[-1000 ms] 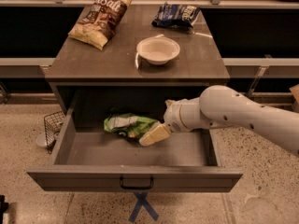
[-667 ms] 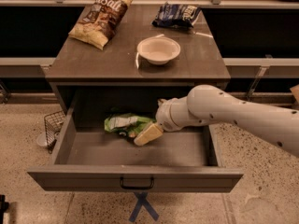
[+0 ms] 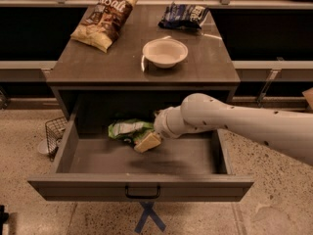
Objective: Pick green rice chip bag from top drawer and place on counter
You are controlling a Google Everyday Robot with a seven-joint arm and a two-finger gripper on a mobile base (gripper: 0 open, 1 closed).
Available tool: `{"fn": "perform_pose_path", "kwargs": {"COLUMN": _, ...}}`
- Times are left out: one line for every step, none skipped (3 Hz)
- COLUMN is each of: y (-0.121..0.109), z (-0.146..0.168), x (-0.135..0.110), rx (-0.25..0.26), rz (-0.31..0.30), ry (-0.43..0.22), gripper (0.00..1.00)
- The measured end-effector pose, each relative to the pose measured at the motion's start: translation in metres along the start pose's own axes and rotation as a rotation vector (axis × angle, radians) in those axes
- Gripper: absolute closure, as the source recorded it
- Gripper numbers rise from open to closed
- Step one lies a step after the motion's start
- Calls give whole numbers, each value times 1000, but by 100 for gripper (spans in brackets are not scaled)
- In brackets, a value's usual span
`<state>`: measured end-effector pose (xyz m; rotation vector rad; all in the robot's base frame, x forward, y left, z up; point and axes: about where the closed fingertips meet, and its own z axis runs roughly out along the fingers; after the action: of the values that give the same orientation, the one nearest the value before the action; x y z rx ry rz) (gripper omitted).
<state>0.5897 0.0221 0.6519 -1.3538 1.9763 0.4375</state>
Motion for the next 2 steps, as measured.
{"fn": "perform_pose_path", "kwargs": {"y": 1, "z": 16, "x": 0, "rx": -15, "rz": 7, "ry": -14, "gripper": 40}}
{"fn": "perform_pose_path", "kwargs": {"y": 0, "z": 19, "x": -1, "rx": -30, "rz": 13, "ry": -23, "gripper": 62}}
